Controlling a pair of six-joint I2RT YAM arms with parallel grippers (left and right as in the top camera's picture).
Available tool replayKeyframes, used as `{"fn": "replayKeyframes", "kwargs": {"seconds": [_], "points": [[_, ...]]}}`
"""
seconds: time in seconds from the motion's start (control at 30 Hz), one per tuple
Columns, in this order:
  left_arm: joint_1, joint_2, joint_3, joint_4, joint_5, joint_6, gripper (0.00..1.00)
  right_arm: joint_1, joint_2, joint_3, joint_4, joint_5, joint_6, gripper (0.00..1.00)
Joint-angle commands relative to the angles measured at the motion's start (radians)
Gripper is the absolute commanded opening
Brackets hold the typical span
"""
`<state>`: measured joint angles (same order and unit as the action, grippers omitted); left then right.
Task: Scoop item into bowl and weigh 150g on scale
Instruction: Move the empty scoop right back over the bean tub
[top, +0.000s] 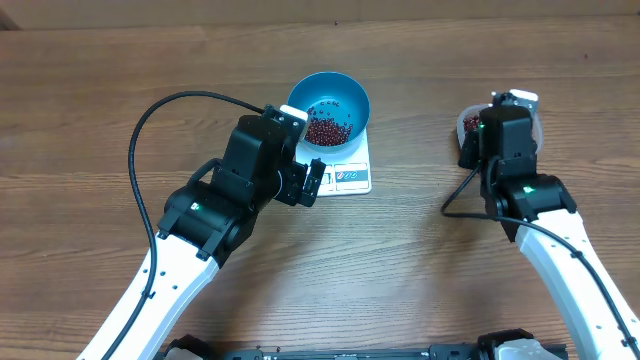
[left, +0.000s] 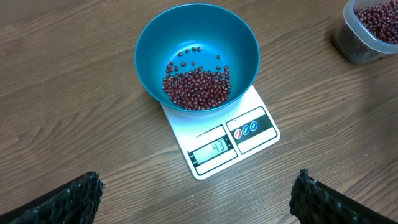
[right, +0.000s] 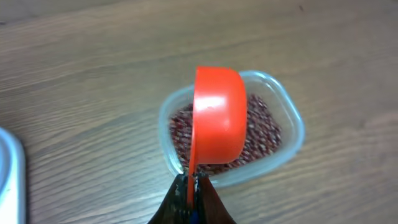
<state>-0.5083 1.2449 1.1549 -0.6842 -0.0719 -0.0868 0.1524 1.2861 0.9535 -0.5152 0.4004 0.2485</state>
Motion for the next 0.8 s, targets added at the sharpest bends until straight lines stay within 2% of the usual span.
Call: {"fn": "replayKeyframes", "kwargs": {"seconds": [0.0,0.43,0.77], "points": [[0.004,0.004,0.026,0.003,-0.01,0.005,0.99,-0.041,0.001,0.003,-0.015,0.023,0.051,0.04],[0.004,0.004,0.026,0.003,-0.01,0.005,0.99,-0.111,0.031,0.003,-0.068,0.044,0.039,0.04],[0.004,0.004,0.026,0.003,-0.01,0.005,0.99,-0.111,0.198,0.003,0.068,0.044,0.036,0.04]]}}
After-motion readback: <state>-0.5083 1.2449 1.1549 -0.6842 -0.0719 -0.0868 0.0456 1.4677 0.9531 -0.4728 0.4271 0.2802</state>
